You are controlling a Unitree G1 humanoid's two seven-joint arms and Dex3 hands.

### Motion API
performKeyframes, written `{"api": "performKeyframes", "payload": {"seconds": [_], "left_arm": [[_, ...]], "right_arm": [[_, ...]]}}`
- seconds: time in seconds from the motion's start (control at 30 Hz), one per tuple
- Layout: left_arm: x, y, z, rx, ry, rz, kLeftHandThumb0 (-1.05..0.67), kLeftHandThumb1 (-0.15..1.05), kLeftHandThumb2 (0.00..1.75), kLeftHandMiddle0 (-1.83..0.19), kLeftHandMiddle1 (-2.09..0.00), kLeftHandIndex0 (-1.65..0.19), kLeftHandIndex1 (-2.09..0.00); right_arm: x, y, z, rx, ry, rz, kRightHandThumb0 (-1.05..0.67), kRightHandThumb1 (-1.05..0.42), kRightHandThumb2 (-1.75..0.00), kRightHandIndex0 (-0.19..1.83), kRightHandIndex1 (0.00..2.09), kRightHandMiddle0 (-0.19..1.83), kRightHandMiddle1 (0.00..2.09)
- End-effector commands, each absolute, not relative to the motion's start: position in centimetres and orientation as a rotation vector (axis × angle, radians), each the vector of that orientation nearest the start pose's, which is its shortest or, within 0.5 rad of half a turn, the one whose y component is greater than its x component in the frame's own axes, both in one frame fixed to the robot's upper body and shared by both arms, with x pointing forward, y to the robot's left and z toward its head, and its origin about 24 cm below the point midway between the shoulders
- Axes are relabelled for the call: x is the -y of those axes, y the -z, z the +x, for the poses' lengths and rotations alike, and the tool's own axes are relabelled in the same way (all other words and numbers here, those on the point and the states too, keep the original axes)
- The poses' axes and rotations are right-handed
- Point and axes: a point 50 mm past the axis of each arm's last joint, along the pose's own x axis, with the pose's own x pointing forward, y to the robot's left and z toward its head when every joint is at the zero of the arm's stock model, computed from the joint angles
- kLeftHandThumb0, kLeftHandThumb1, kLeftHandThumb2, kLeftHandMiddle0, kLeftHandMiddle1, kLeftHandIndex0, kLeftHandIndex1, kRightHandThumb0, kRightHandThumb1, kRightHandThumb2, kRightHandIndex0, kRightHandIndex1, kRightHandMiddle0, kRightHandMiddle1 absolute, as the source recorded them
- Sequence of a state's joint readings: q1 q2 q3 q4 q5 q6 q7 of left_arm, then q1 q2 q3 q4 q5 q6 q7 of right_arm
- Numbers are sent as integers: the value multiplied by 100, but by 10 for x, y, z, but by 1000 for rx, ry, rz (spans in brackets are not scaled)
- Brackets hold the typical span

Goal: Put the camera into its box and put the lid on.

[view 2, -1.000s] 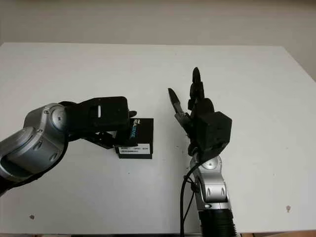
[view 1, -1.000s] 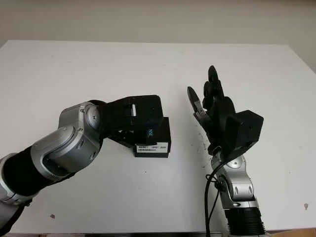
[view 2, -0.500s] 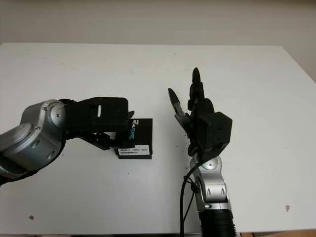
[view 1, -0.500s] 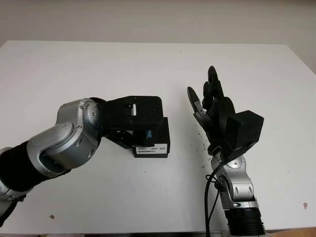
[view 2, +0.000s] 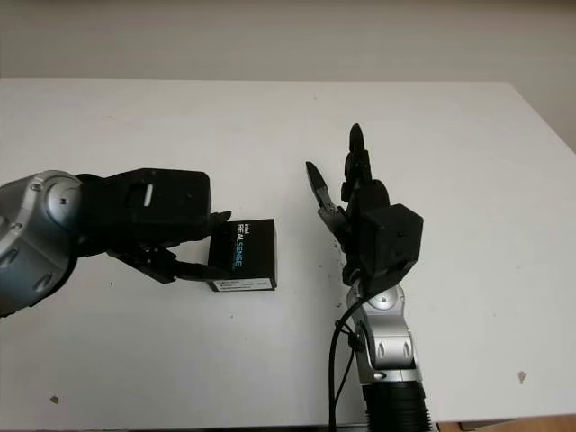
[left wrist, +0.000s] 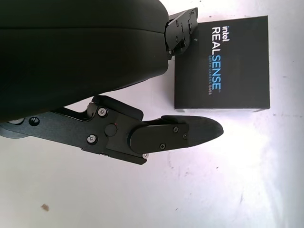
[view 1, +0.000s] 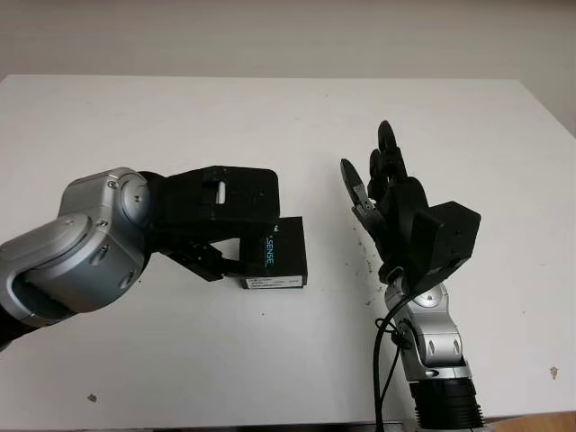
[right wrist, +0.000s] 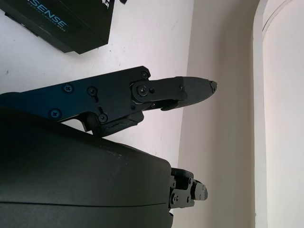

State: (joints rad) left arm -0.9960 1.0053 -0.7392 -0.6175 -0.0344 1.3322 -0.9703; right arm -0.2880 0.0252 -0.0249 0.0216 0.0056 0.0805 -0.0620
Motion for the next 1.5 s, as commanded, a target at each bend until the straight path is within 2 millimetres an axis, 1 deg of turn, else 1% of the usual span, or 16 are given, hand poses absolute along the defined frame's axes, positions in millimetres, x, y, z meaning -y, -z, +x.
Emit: {"api": "performKeyframes", "payload": {"seconds": [0.0,0.13,0.2,0.3,0.37,0.5,0.67,0.73,0.8,0.9,1.0,1.13,1.17,1.23,1.37,1.47], "left_arm": [[-138,-203,249,-690,900,1147,-69,105,46,19,0,19,0],[-154,-205,255,-705,831,1144,-71,105,48,19,0,19,0],[-164,-207,258,-700,784,1138,-69,105,57,19,0,19,0],[-185,-210,264,-664,657,1076,-71,105,54,19,0,19,0],[-195,-210,267,-637,583,1020,-71,105,53,19,0,19,0],[-211,-212,277,-461,437,875,-73,105,54,19,0,19,0],[-220,-204,288,-263,324,805,-72,105,53,19,0,19,0],[-223,-196,294,-202,273,771,-71,105,56,19,0,19,0],[-224,-188,301,-140,205,698,-70,105,57,19,0,19,0],[-226,-177,309,-14,108,523,-68,105,57,18,-1,19,0],[-227,-165,314,88,62,382,-63,105,60,19,0,19,0],[-221,-144,319,186,-24,170,-66,105,58,19,0,19,0],[-219,-140,320,207,-34,126,-68,105,54,19,0,19,0],[-215,-132,321,238,-35,80,-71,105,51,19,0,19,0],[-205,-115,322,286,6,-34,-72,105,60,19,0,19,0],[-196,-107,321,297,15,-109,-76,105,60,19,0,19,0]], "right_arm": [[132,-109,305,198,1,35,-55,-105,-25,-8,5,-6,5],[132,-109,305,201,-1,43,-55,-105,-25,-9,5,-6,5],[132,-109,305,200,-3,42,-55,-105,-25,-9,5,-6,5],[132,-109,306,197,-7,43,-56,-105,-25,-9,5,-7,5],[132,-109,307,198,-8,41,-56,-105,-25,-9,5,-6,5],[134,-109,309,183,-12,32,-57,-105,-25,-8,5,-5,6],[136,-109,311,179,-19,11,-59,-105,-25,-8,6,-5,6],[137,-109,312,185,-21,5,-57,-105,-26,-8,6,-5,6],[138,-108,314,179,-20,-5,-58,-105,-26,-7,6,-5,6],[139,-106,316,167,-26,-10,-59,-105,-27,-8,5,-5,5],[141,-105,318,156,-39,-25,-64,-105,-31,-9,5,-6,5],[142,-104,321,150,-65,-25,-64,-105,-40,-12,3,-9,4],[142,-103,322,145,-73,-18,-65,-105,-42,-14,3,-10,4],[142,-101,323,133,-82,-13,-65,-105,-46,-15,3,-12,3],[142,-94,325,93,-84,-7,-69,-105,-52,-19,1,-17,3],[142,-91,326,80,-73,-4,-69,-105,-54,-19,0,-19,3]]}}
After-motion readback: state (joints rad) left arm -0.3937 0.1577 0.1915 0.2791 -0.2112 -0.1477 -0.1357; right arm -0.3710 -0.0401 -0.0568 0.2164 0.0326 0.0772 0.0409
